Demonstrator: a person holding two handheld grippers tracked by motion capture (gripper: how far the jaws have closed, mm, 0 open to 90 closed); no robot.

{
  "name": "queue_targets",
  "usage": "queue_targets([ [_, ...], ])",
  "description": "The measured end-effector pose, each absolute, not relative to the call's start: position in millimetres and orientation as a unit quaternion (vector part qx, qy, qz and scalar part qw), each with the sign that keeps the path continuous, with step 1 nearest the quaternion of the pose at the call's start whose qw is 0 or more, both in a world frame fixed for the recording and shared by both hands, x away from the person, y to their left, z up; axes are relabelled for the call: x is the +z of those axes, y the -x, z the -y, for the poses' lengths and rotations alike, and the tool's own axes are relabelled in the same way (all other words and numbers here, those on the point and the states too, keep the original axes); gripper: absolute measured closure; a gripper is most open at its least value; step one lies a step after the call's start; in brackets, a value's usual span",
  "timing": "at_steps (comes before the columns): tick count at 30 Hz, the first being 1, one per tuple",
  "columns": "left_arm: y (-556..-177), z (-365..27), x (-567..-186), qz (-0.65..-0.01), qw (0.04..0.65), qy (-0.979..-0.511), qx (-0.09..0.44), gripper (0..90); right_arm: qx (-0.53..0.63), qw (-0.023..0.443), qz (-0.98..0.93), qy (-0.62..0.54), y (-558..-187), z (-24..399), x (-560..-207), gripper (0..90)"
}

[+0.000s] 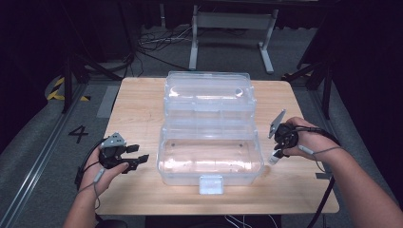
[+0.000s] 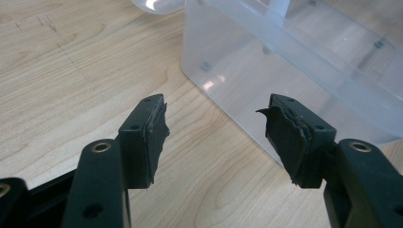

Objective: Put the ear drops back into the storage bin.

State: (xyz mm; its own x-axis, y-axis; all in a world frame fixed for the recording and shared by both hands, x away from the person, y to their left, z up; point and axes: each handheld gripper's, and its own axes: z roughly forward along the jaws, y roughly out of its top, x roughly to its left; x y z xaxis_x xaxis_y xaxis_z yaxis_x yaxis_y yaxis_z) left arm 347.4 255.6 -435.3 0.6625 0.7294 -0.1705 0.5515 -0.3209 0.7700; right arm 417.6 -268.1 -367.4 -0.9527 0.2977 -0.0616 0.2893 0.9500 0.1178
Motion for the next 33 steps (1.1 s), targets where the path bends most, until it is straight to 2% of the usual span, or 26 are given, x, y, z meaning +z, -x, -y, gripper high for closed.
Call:
queue_targets([
  [21,-348,-256,-436,-0.398,0.424,-0.807,0.105,39.9,0.049,0.054,-0.991,-0.112,-400,247,-319,71.7],
  [33,-347,-257,-437,-0.397,0.422,-0.808,0.105,39.8,0.058,0.056,-0.992,-0.1,-393,237,-303,71.7],
])
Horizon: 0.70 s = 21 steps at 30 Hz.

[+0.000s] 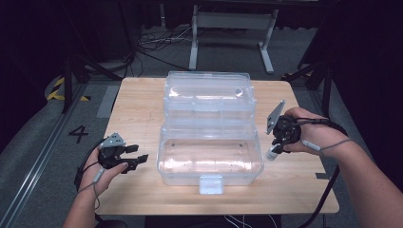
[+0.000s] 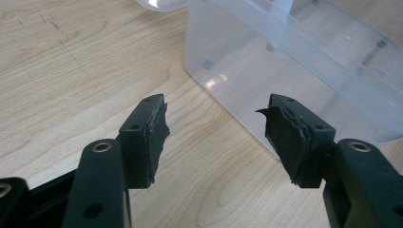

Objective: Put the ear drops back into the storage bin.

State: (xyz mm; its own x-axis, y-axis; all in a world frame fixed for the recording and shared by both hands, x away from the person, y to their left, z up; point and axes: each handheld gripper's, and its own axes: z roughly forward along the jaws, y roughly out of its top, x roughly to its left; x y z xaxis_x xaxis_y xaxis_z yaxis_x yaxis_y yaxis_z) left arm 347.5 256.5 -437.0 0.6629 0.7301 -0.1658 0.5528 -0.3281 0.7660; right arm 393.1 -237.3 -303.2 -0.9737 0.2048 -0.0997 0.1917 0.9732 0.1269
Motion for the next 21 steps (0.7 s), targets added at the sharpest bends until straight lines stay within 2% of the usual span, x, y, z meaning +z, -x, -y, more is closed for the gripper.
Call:
queue_targets([
  [21,-347,-255,-438,-0.396,0.421,-0.81,0.103,39.8,0.072,0.051,-0.994,-0.066,-382,208,-287,71.7],
])
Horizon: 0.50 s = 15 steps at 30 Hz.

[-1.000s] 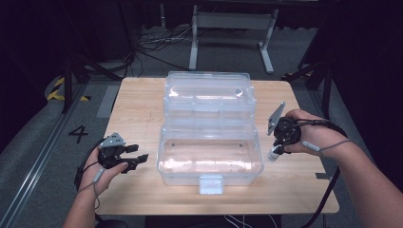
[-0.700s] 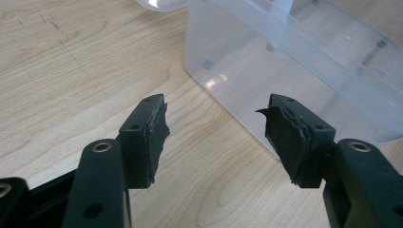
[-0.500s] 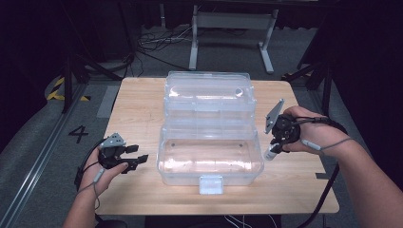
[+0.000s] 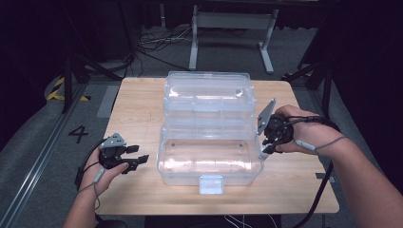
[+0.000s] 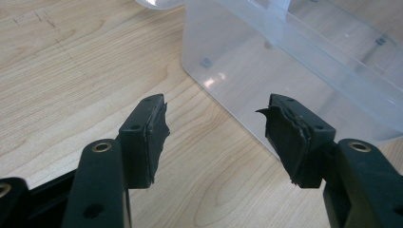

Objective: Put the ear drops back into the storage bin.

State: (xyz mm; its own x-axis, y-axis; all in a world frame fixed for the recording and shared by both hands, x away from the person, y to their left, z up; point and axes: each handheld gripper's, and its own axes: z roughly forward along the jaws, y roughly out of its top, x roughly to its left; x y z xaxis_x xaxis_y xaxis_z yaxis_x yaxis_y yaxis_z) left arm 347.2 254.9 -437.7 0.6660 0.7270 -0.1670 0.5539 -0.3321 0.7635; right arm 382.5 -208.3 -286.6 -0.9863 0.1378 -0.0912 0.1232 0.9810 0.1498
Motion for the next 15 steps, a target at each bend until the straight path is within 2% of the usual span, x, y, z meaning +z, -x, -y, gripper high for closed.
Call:
queue_targets([
  [15,-347,-255,-438,-0.395,0.421,-0.81,0.103,39.8,0.069,0.028,-0.996,-0.044,-383,192,-305,71.7],
])
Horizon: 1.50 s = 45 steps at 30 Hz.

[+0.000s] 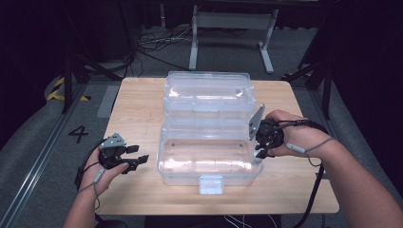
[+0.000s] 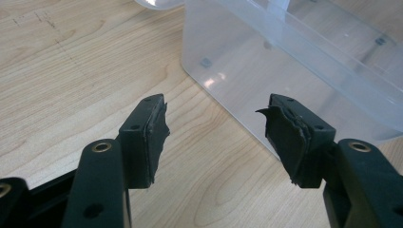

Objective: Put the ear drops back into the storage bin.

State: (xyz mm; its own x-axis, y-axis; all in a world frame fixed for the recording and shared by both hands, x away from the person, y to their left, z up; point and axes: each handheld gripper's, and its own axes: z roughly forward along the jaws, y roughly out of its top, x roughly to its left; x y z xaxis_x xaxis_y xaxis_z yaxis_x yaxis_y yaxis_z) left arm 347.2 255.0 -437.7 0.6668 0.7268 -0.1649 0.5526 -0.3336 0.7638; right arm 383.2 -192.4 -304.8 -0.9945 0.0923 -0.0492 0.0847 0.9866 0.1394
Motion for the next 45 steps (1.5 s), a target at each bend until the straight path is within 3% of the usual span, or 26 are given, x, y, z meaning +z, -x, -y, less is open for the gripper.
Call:
queue_targets([
  [45,-348,-255,-439,-0.396,0.418,-0.811,0.101,39.7,0.014,-0.021,-0.999,-0.024,-394,171,-384,71.6],
])
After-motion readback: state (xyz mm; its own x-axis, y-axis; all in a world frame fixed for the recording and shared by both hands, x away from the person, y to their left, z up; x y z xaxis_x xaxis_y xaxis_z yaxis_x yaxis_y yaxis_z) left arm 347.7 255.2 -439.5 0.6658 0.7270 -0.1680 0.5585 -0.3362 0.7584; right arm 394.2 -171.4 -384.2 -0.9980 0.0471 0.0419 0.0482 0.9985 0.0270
